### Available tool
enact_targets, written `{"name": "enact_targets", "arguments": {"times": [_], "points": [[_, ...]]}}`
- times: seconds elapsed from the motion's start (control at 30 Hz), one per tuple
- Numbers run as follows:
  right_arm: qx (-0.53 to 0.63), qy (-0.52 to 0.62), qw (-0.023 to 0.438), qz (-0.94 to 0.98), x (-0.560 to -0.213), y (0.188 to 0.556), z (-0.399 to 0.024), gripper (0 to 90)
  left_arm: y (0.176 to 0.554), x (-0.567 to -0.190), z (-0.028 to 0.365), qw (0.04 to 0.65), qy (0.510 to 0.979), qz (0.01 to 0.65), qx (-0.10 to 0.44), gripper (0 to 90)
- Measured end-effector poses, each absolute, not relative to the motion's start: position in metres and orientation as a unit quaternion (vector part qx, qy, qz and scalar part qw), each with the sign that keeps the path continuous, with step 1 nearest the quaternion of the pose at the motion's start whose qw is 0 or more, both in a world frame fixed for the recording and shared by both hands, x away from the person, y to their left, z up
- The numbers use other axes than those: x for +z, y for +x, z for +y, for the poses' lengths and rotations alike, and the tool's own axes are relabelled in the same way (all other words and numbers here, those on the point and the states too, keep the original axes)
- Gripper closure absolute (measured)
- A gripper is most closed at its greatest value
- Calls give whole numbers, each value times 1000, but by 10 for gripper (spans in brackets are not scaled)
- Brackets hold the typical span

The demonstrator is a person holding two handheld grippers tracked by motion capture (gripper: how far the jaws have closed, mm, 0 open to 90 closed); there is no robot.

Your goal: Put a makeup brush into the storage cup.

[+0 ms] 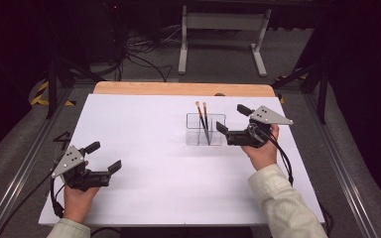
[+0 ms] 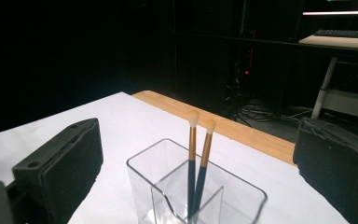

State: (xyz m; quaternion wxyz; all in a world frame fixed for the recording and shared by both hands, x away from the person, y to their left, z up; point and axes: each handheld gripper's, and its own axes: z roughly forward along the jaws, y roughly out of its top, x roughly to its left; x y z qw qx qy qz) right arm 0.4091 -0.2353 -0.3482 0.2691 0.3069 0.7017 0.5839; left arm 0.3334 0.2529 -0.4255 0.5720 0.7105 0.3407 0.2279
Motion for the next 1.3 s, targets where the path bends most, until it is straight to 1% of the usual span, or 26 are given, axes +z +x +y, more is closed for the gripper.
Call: {"name": "enact_targets", "arguments": {"times": [0.3, 0.67, 1.0, 1.3], "points": [[583, 298, 279, 702, -345, 389, -257, 13, 333, -425, 253, 573, 710, 341, 229, 3], [590, 290, 291, 695, -351, 369, -284, 5, 333, -425, 253, 576, 708, 341, 225, 3], [589, 278, 294, 699, -362, 355, -296, 2, 332, -424, 254, 586, 703, 339, 219, 3], [584, 282, 292, 703, -375, 352, -299, 1, 331, -424, 254, 590, 705, 326, 221, 3]]}}
